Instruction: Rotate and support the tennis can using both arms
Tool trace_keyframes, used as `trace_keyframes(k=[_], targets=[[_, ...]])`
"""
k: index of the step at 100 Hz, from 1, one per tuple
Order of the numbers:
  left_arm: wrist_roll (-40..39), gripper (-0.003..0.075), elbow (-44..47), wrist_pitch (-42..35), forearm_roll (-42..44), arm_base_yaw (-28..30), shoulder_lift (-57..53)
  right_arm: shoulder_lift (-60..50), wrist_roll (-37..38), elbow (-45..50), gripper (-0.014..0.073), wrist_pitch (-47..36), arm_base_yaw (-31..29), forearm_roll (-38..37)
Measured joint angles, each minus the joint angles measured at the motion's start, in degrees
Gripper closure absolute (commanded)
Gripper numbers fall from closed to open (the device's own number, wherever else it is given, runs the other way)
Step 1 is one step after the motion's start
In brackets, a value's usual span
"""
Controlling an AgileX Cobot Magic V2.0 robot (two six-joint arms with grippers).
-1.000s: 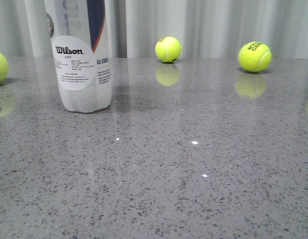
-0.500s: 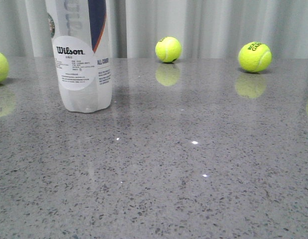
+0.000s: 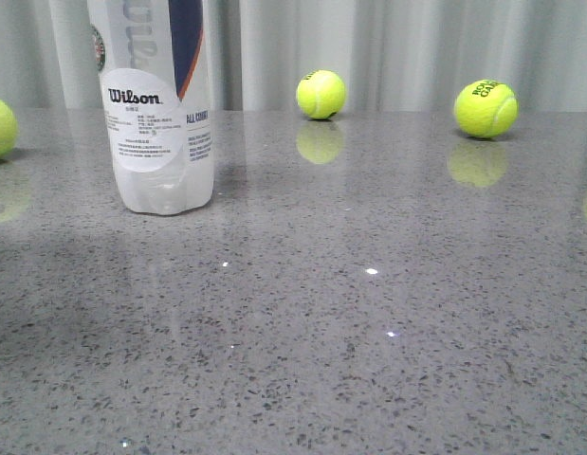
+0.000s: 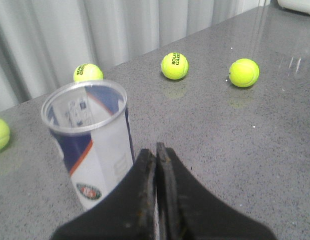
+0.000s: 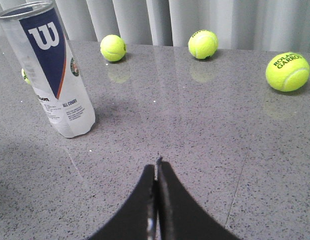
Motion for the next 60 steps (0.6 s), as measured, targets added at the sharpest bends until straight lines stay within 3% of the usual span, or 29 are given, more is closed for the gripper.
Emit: trace_keyframes(k=[32, 60], targets=[[-3.49, 0.0741, 18.51, -9.20, 1.80, 2.69, -15.71, 0.00, 0.00, 0.00, 0.0650, 0.00, 0.00, 0.00], [-3.97, 0.0741, 27.66, -9.88, 1.95, 5.31, -24.44, 0.00, 0.00, 0.00, 0.0650, 0.00, 0.00, 0.00]])
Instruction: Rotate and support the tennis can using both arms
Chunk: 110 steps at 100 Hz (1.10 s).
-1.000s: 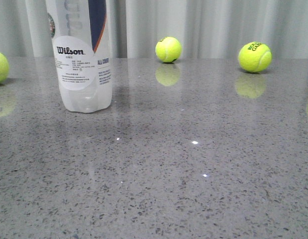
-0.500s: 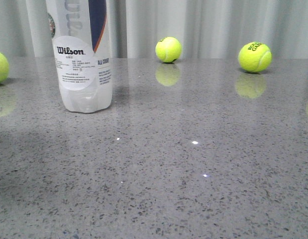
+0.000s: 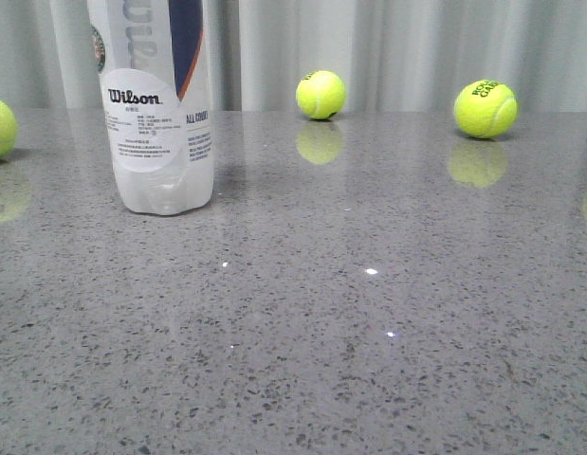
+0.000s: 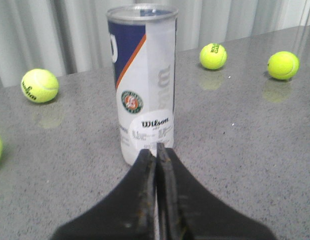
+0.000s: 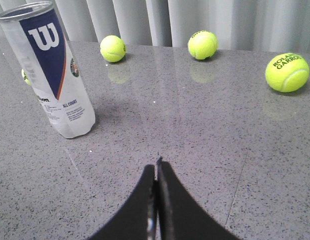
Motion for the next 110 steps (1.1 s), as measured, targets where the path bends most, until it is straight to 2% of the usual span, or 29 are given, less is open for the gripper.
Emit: trace_keyframes(k=[43, 55, 66, 81, 98, 110], targets=[[-0.04, 0.0741, 8.45, -1.51, 3.43, 2.24, -7.22, 0.00, 0.00, 0.00, 0.0650, 0.00, 0.00, 0.00], [-1.68, 0.0741, 10.30, -1.74, 5.67, 6.24, -9.66, 0.00, 0.00, 0.00, 0.0650, 0.00, 0.00, 0.00], [-6.12, 0.0741, 12.77, -2.09, 7.68, 11.50, -13.42, 0.00, 0.00, 0.00, 0.0650, 0.00, 0.00, 0.00], [-7.95, 0.0741, 17.70, -2.51, 8.78, 18.64, -18.69, 0.00, 0.00, 0.00, 0.0650, 0.00, 0.00, 0.00], [-9.08, 0.0741, 24.12, -7.95, 8.80, 24.72, -22.05, 0.00, 0.00, 0.00, 0.0650, -0.11, 0.00, 0.00], [-9.11, 0.0741, 24.41, -10.60, 8.89, 26.98, -22.05, 0.00, 0.00, 0.00, 0.0650, -0.11, 0.00, 0.00]])
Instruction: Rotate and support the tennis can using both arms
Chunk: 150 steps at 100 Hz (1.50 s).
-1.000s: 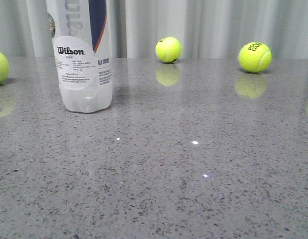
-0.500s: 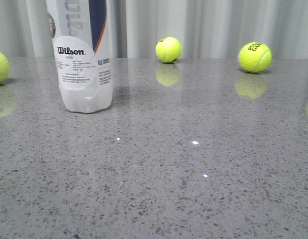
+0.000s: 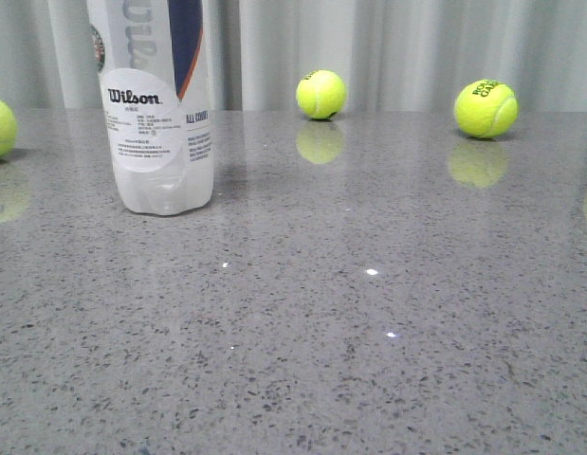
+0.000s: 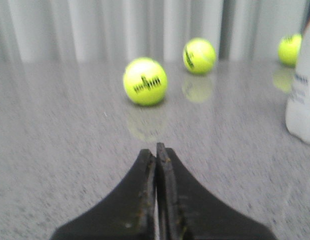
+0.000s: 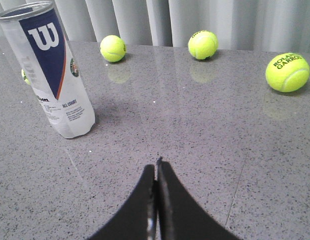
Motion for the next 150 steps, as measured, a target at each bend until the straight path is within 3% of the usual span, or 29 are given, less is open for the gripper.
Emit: trace_keyframes(k=[118, 129, 150], targets=[[-0.22, 0.0741, 0.00, -0.31, 0.00, 0.73, 0.00, 0.00, 0.00, 0.53, 0.0650, -0.98, 0.00, 0.00], [-0.22, 0.0741, 0.00, -0.31, 0.00, 0.73, 0.00, 0.00, 0.00, 3.10, 0.0650, -5.34, -2.55, 0.00], [-0.22, 0.0741, 0.00, -0.31, 0.00, 0.73, 0.00, -3.66, -1.22, 10.48, 0.0650, -14.43, -14.24, 0.00]])
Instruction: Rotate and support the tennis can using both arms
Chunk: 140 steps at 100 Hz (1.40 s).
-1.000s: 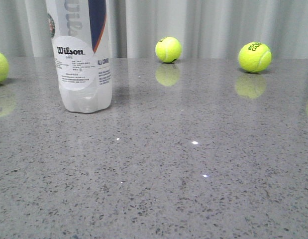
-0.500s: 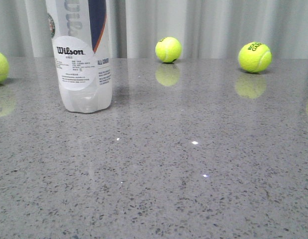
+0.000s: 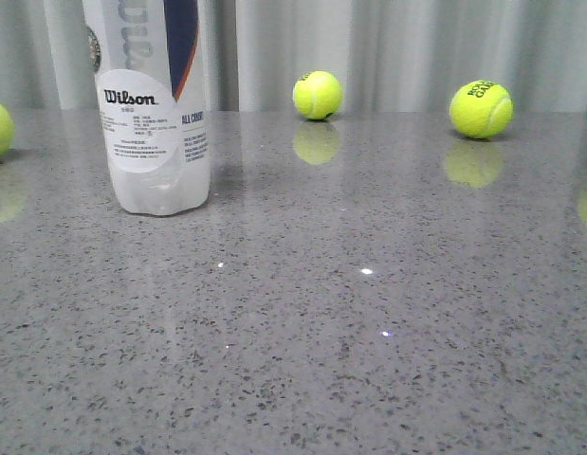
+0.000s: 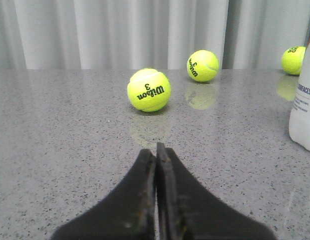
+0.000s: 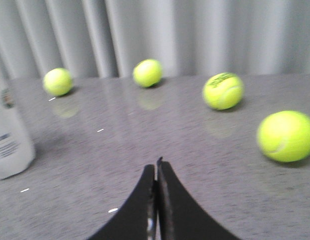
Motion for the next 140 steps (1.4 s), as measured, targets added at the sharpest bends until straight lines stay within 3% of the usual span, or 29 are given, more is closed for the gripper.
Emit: trace_keyframes(k=[21, 42, 140], targets=[[0.00, 0.0741, 0.00, 0.00, 0.00, 0.00, 0.00, -7.50, -3.73, 8.41, 0.0650, -4.88, -12.25, 0.00], [0.00, 0.0741, 0.00, 0.00, -0.10, 0.00, 0.00, -14.87, -4.09, 16.96, 0.0650, -6.28, -17.78, 0.11], [0.00, 0.0741, 0.00, -0.21, -0.10, 0.00, 0.00, -17.53, -6.35, 18.24, 0.0650, -3.71, -18.40, 1.55]])
